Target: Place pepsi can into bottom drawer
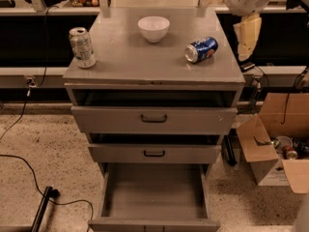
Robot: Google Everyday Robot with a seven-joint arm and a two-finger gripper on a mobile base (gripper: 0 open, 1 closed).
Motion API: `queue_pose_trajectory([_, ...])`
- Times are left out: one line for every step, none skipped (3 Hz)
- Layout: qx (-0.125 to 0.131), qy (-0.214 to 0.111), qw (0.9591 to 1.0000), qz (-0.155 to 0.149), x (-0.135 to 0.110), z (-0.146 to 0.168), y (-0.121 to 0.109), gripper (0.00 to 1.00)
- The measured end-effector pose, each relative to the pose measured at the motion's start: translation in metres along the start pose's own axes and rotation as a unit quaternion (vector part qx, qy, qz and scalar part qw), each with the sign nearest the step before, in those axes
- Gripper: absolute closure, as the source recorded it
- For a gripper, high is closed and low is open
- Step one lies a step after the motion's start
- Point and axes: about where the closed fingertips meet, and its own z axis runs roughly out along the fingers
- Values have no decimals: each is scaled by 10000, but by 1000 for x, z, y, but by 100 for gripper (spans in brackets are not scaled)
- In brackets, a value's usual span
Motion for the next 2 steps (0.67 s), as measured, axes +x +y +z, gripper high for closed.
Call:
queue_pose_trajectory([-97,-117,9991,-391,17,38,-17,0])
queue_pose_trajectory([-216,-175,9978,-601,36,73,-32,0])
